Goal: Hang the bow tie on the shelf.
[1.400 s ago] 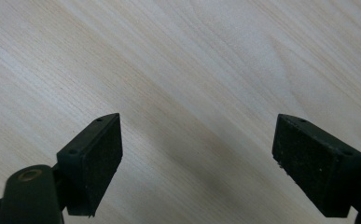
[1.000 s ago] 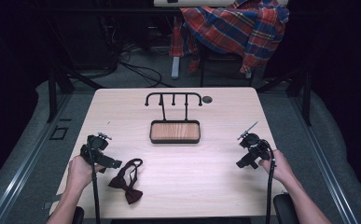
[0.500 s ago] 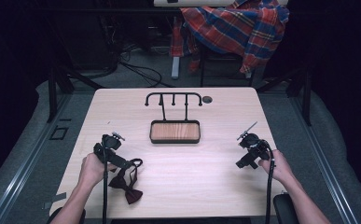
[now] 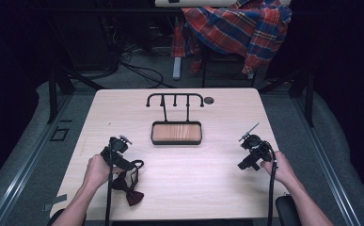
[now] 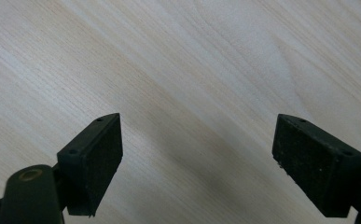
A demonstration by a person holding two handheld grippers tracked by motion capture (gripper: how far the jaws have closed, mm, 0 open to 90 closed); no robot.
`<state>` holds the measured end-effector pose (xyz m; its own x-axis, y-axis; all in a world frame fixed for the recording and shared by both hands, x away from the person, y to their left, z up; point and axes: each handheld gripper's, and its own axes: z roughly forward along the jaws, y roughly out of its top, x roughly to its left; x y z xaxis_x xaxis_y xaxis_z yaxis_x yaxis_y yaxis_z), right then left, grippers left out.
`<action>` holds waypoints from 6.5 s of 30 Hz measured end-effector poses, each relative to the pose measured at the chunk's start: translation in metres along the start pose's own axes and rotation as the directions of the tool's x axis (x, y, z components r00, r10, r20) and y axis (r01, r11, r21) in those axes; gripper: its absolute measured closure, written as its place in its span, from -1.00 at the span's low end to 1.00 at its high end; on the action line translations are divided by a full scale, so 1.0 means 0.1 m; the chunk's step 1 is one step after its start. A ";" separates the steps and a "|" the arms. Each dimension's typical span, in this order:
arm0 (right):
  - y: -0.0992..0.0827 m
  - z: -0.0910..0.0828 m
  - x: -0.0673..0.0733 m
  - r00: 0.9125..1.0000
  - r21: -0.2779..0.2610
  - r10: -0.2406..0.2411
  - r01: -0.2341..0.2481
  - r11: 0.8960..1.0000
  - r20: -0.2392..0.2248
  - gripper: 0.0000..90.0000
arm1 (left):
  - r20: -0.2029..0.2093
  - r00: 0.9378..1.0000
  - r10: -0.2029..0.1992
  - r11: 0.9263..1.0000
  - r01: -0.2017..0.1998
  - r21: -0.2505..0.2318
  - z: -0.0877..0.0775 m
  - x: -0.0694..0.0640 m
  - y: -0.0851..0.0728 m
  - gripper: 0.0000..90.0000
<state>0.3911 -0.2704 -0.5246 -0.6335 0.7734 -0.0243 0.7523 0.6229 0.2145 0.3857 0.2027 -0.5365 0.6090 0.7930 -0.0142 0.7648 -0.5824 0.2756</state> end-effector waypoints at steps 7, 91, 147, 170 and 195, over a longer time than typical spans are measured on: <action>0.00 0.00 0.00 1.000 0.002 0.001 -0.001 1.000 0.000 -0.65 | 0.011 0.999 0.040 0.999 -0.040 0.026 0.04 -0.05 0.04 0.28; -0.05 -0.14 -0.04 0.996 -0.124 0.085 -0.079 0.989 0.041 -0.66 | -0.146 0.988 0.047 0.905 -0.104 -0.412 -0.94 -0.21 0.04 0.97; -0.08 -0.14 -0.02 0.998 -0.112 0.058 -0.055 0.992 0.030 -0.65 | -0.240 0.962 0.130 0.902 -0.215 -0.374 -1.26 -0.07 0.92 0.97; -0.08 -0.13 -0.03 0.998 -0.092 0.049 -0.046 0.995 0.026 -0.65 | -0.238 0.961 0.143 0.900 -0.226 -0.373 -1.27 -0.07 1.26 0.97; -0.08 -0.11 -0.02 0.999 -0.092 0.049 -0.047 0.995 0.019 -0.65 | -0.233 0.967 0.104 0.923 -0.181 -0.339 -1.09 0.09 1.42 0.96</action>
<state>0.3846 -0.2781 -0.5152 -0.5925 0.8050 -0.0319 0.7612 0.5724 0.3048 0.4771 0.1466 -0.3926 0.6194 0.7479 0.2385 0.5247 -0.6204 0.5828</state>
